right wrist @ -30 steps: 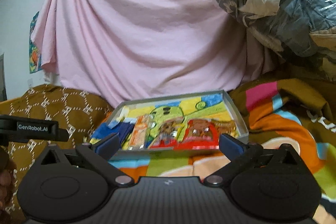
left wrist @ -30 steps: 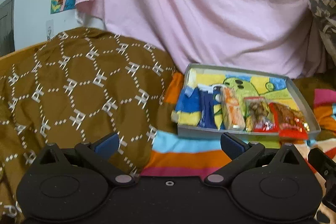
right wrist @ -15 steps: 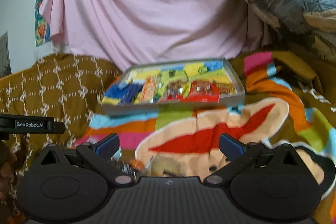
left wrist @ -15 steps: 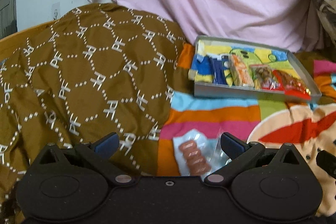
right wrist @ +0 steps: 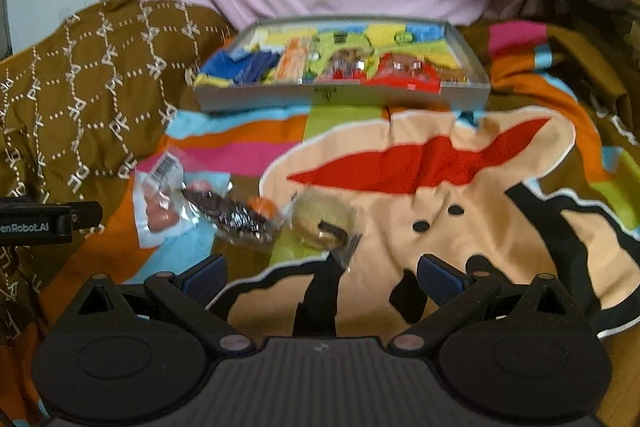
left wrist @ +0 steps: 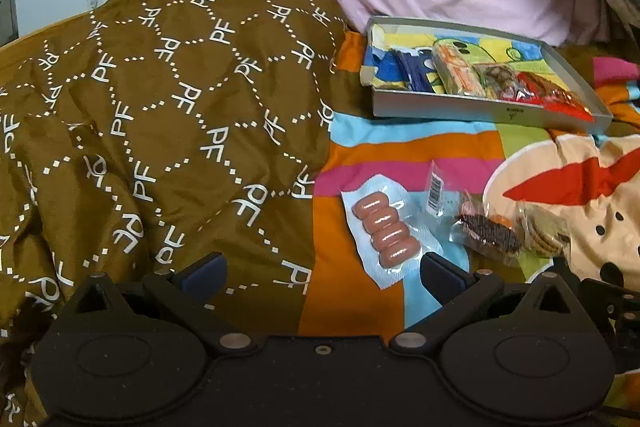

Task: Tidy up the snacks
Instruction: 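Lift both tools away from the tray and move toward the remaining snacks, then lower the left tool toward the sausage pack while the right tool approaches the biscuit bag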

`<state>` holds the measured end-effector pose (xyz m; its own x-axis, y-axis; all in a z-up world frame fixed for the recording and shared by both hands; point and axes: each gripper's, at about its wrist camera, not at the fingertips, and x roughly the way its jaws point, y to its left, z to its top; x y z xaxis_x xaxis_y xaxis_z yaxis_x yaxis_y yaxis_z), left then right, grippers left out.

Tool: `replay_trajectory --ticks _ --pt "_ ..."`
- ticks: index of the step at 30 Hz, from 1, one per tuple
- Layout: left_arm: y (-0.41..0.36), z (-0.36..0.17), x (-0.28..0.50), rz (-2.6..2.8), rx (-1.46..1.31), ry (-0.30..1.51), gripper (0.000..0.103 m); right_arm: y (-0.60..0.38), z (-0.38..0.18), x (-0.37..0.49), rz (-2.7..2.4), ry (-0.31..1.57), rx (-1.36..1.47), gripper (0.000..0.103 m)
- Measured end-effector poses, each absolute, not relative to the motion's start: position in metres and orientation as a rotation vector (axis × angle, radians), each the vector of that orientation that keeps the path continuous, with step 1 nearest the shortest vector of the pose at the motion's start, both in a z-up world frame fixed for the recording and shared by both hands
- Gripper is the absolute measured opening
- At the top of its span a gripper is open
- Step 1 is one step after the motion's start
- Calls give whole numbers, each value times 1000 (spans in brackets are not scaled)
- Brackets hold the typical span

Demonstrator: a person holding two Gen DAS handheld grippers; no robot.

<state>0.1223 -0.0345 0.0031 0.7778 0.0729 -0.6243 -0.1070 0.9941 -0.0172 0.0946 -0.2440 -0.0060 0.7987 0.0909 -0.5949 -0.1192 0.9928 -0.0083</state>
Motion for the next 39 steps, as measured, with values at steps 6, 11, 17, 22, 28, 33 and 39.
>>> replay_trajectory --ticks 6,11,17,22,28,33,39 --pt "-39 3 130 65 -20 684 102 -246 -12 105 112 705 -33 103" --pt "-44 5 136 29 20 672 102 -251 -15 113 114 749 0 103" --pt "-55 6 143 27 72 645 102 -256 -14 120 111 769 16 103" --pt "-63 15 144 2 126 589 102 -262 -8 127 120 740 -5 103" --pt "-77 20 156 -30 235 570 102 -271 -2 147 167 682 -98 103" --pt "-88 21 165 -66 316 563 102 -263 -7 159 203 667 -239 103" --pt "-105 26 175 -178 409 524 102 -260 -15 167 314 685 -354 103"
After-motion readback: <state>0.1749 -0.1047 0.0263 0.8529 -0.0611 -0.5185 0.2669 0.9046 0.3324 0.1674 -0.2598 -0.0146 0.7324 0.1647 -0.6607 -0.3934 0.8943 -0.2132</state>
